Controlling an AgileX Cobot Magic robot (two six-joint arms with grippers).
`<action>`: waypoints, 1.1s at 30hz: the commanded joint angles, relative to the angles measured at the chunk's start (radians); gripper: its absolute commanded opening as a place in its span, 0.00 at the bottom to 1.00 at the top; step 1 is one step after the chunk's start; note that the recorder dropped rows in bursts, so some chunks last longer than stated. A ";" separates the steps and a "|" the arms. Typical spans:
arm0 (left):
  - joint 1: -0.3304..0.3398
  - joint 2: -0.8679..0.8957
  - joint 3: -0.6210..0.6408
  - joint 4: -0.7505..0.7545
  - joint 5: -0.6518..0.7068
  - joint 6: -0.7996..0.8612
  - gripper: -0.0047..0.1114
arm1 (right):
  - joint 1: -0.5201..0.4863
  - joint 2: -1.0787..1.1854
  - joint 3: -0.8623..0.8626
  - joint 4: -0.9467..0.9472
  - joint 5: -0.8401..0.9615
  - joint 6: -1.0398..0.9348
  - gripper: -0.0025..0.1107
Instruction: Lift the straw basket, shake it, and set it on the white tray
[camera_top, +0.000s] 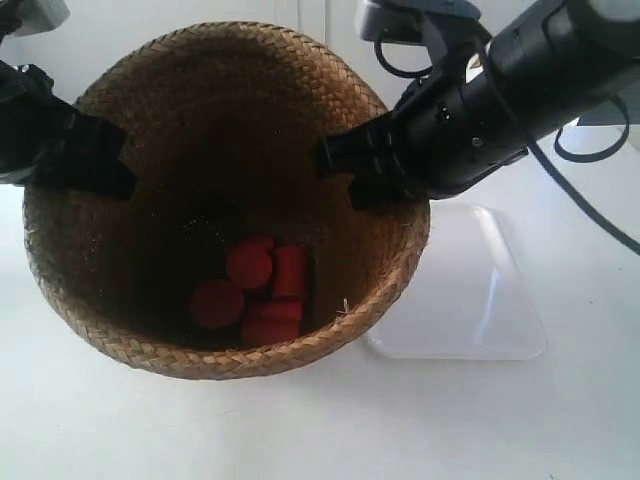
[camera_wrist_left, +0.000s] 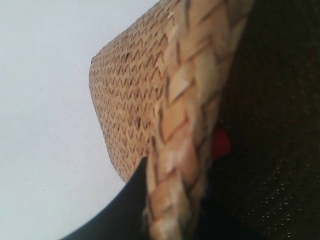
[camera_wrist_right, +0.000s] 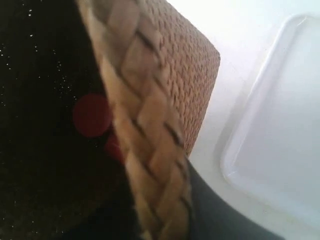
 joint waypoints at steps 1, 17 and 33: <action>-0.007 0.030 -0.001 -0.053 -0.016 0.011 0.04 | 0.004 0.039 0.004 -0.030 0.032 -0.005 0.02; -0.005 0.045 -0.007 0.004 -0.002 0.014 0.04 | 0.004 0.051 0.004 -0.064 0.057 -0.005 0.02; -0.005 0.045 -0.007 -0.007 -0.011 0.014 0.04 | 0.004 0.059 0.004 -0.062 -0.008 0.016 0.02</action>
